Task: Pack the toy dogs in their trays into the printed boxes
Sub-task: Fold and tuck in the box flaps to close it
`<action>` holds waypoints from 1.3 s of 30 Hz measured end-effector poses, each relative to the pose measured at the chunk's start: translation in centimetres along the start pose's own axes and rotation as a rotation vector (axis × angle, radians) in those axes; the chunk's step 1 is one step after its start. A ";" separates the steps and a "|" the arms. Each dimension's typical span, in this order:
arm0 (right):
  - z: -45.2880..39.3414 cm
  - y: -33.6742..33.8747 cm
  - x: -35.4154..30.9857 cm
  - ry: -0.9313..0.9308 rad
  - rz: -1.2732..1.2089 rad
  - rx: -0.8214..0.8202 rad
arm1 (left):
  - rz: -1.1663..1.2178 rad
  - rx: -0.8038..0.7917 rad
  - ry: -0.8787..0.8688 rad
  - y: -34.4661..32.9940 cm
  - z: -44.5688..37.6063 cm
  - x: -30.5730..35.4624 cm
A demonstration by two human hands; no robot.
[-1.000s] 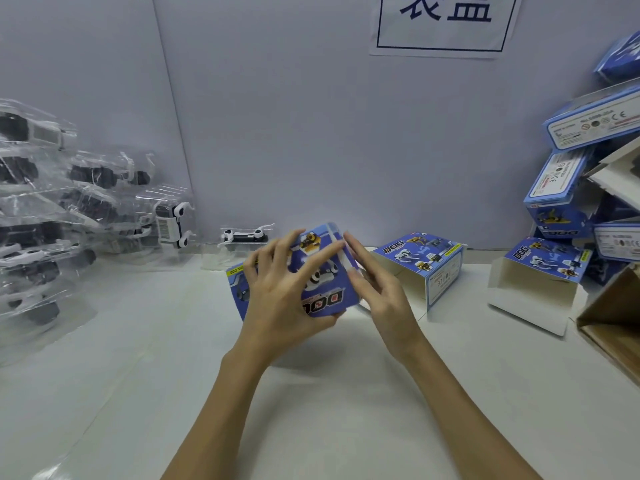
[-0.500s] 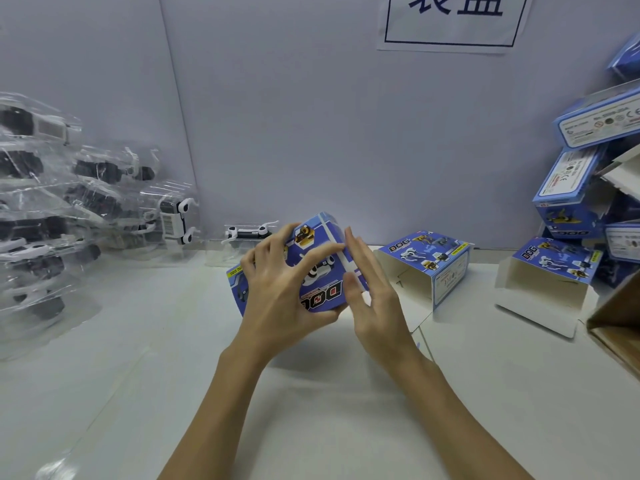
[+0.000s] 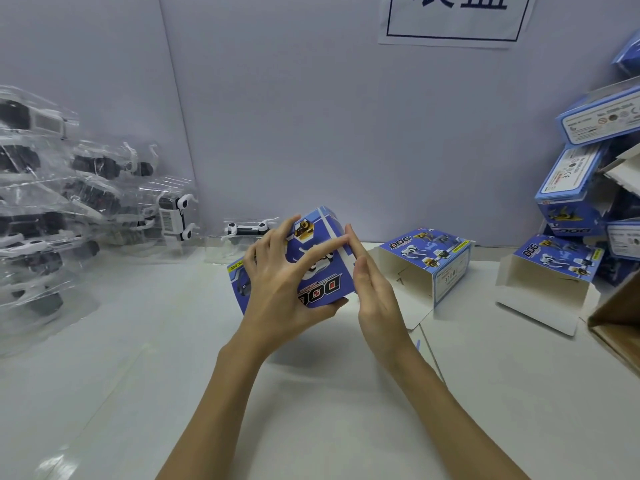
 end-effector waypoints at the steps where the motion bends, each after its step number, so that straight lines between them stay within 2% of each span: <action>1: 0.0 0.0 0.1 0.018 0.015 -0.009 | -0.001 0.009 0.001 0.0 0.1 0.1; 8: 0.0 1.6 1.6 0.107 0.361 -0.037 | -0.056 0.039 -0.025 -0.3 0.1 0.0; 14: -0.1 0.8 1.6 0.220 0.485 -0.081 | -0.110 0.096 -0.020 -0.3 0.1 -0.1; 16: 0.0 0.9 1.8 0.189 0.462 -0.056 | -0.124 0.092 -0.030 -0.2 0.1 -0.1; 20: -0.1 1.1 1.7 0.108 0.239 0.015 | -0.089 0.047 -0.075 -0.5 0.0 0.0; 27: -0.5 1.8 1.8 0.101 0.270 0.011 | 0.016 0.105 -0.048 -1.3 0.0 0.2; 30: -0.7 1.9 1.9 0.048 0.239 0.041 | 0.008 0.038 -0.038 -1.7 0.1 0.6; 32: -1.0 2.5 1.7 -0.010 0.187 0.113 | -0.094 -0.036 -0.010 -1.7 0.3 0.6; 35: -1.5 4.2 1.4 -0.057 0.350 0.244 | -0.191 -0.167 0.072 -1.0 0.4 -1.0; 37: -1.5 4.8 1.4 -0.111 0.375 0.245 | -0.044 -0.260 0.155 -0.5 0.5 -2.4; 39: -1.4 4.8 1.5 -0.168 0.381 0.166 | 0.181 -0.273 0.259 -0.1 0.5 -3.2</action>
Point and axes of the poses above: each hand's wrist, its own z-axis away from the middle knuckle, its own y-axis out of the back of the hand, x = y × z, the point moved 2 cm from there along -z, towards the middle knuckle, and after that the axes turned 5 degrees about -z, right-handed, at the moved point
